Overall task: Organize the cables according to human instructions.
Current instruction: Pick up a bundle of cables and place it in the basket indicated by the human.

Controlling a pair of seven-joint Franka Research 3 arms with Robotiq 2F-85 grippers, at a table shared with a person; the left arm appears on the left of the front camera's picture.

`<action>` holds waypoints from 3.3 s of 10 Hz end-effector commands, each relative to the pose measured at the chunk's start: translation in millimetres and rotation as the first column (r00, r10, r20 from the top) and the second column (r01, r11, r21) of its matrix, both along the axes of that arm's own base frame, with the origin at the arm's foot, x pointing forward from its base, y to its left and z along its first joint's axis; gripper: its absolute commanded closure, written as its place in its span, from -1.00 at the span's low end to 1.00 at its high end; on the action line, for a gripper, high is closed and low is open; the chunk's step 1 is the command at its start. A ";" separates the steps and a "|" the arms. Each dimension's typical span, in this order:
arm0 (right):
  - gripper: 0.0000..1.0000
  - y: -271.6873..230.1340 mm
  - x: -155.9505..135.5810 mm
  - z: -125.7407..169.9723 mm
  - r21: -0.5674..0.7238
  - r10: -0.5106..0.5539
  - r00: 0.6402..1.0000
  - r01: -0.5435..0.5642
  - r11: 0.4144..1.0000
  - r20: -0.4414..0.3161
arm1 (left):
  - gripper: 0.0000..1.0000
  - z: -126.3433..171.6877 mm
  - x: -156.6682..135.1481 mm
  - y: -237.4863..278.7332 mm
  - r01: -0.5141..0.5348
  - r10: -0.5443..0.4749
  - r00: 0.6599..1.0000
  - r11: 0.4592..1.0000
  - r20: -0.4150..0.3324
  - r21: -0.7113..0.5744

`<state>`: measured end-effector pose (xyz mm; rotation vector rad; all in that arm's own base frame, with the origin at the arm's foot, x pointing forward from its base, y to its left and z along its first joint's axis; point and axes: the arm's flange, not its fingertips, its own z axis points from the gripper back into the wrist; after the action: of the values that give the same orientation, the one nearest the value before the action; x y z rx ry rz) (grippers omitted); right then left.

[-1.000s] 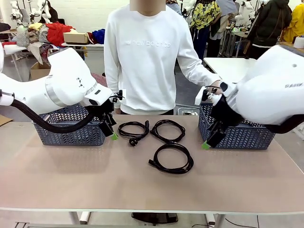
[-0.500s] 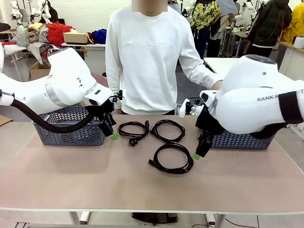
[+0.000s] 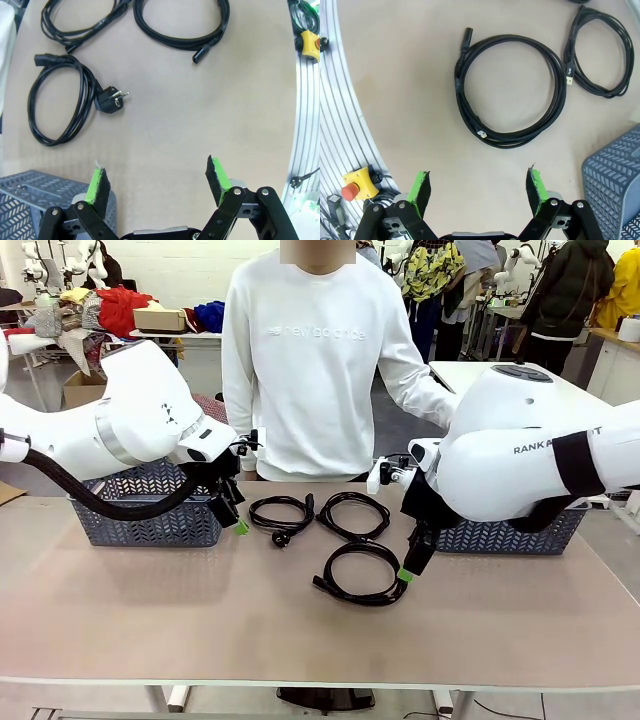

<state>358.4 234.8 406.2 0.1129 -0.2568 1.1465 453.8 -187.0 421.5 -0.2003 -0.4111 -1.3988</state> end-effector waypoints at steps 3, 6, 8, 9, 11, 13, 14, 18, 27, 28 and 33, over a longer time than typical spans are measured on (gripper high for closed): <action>-1.00 -1.5 -2.9 1.0 0.000 0.003 1.000 -0.003 1.000 0.006 | -1.00 -0.6 -0.2 0.4 -0.002 0.002 1.000 1.000 0.004 -0.001; -1.00 21.0 8.3 -11.9 -0.003 0.028 1.000 -0.028 1.000 0.007 | -1.00 -0.6 -0.2 0.4 -0.002 0.002 1.000 1.000 0.004 -0.001; -1.00 42.2 13.8 -26.6 -0.009 0.073 0.997 -0.073 0.997 0.015 | -1.00 -0.6 -0.2 0.4 -0.002 0.002 1.000 1.000 0.004 -0.001; -1.00 50.1 14.7 -33.6 -0.014 0.099 0.995 -0.099 0.995 0.019 | -1.00 -0.6 -0.2 0.4 -0.002 0.002 1.000 1.000 0.004 -0.001; -1.00 62.1 15.8 -48.8 -0.017 0.165 0.986 -0.165 0.986 0.019 | -1.00 -0.6 -0.2 0.4 -0.002 0.002 1.000 1.000 0.004 -0.001; -1.00 72.7 17.0 -61.5 -0.035 0.199 0.980 -0.200 0.979 -0.017 | -1.00 -0.6 -0.2 0.4 -0.002 0.002 1.000 1.000 0.004 -0.001; -1.00 77.3 18.3 -66.0 -0.036 0.219 0.975 -0.220 0.975 -0.032 | -1.00 -0.6 -0.2 0.4 -0.002 0.002 1.000 1.000 0.004 -0.001; -1.00 87.1 28.4 -78.9 -0.049 0.247 0.966 -0.251 0.967 -0.070 | -1.00 -0.6 -0.2 0.4 -0.002 0.002 1.000 1.000 0.004 -0.001; -1.00 99.7 38.5 -98.1 -0.095 0.235 0.967 -0.244 0.965 -0.095 | -1.00 -0.6 -0.2 0.4 -0.002 0.002 1.000 1.000 0.004 -0.001; -1.00 100.0 39.2 -98.8 -0.096 0.238 0.966 -0.248 0.964 -0.098 | -1.00 -0.6 -0.2 0.4 -0.002 0.002 1.000 1.000 0.004 -0.001; -0.38 103.6 43.2 -100.9 -0.103 0.219 0.969 -0.231 0.968 -0.110 | -1.00 -0.6 -0.2 0.4 -0.002 0.002 1.000 1.000 0.004 -0.001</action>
<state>396.3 333.4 302.3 0.1212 -0.1048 1.3842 453.8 -187.0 421.5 -0.2004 -0.4110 -1.3987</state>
